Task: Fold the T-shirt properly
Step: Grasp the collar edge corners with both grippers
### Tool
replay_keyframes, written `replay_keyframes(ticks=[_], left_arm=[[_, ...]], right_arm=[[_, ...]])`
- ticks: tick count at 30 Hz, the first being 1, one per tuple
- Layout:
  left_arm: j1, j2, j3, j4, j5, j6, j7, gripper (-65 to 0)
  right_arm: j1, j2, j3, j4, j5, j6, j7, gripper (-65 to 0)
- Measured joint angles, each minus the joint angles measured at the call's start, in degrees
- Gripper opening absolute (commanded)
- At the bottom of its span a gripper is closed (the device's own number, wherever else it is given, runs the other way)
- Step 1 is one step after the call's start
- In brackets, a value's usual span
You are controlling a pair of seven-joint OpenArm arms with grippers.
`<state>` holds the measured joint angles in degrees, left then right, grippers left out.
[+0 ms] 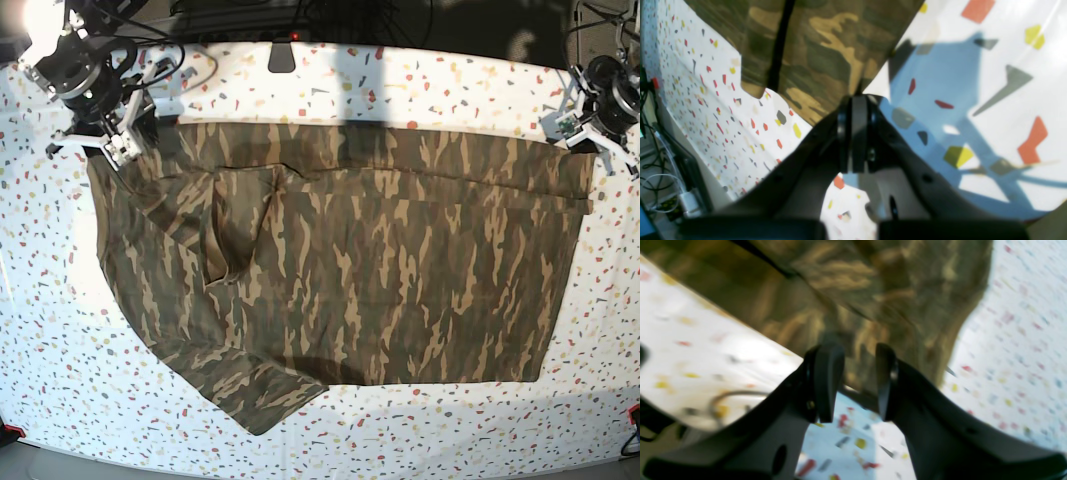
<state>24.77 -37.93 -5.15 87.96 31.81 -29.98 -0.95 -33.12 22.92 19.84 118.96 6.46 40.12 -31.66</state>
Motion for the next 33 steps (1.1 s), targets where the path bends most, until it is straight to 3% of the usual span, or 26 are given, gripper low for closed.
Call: replay_keyframes(ticks=[4,8,11,15,20,24,27,33], left_arm=[[0.3,0.0,0.0,-0.1,-9.1,-0.3,-0.5,-65.0],[0.3,0.1,0.1,-0.1,-10.9,-0.4,-0.4,-65.0],[0.3,0.1,0.1,-0.1,-10.9,-0.4,-0.4,-65.0],[0.3,0.1,0.1,-0.1,-10.9,-0.4,-0.4,-65.0],[0.3,0.1,0.1,-0.1,-10.9,-0.4,-0.4,-65.0],[0.3,0.1,0.1,-0.1,-10.9,-0.4,-0.4,-65.0],[0.3,0.2,0.1,-0.1,-10.9,-0.4,-0.4,-65.0],[0.3,0.1,0.1,-0.1,-10.9,-0.4,-0.4,-65.0]], right_arm=[[-0.2,3.6,-0.5,0.0,2.4,0.1,-0.3,-30.6],[-0.2,8.4,-2.1,0.0,2.3,0.0,-2.9,-29.6],[-0.2,9.9,-4.5,0.0,2.2,0.0,-2.9,-29.6],[-0.2,9.9,-10.8,-1.5,-6.9,0.0,-0.2,-29.6],[-0.3,10.5,-20.0,-5.4,-23.6,0.2,2.8,-29.6],[-0.1,13.4,-23.9,-6.5,-28.0,-2.8,3.1,-29.6],[-0.1,13.9,-24.0,-7.3,-30.4,-5.5,2.3,-29.6],[0.2,14.4,-21.9,-10.6,-30.1,-6.1,3.5,-29.6]])
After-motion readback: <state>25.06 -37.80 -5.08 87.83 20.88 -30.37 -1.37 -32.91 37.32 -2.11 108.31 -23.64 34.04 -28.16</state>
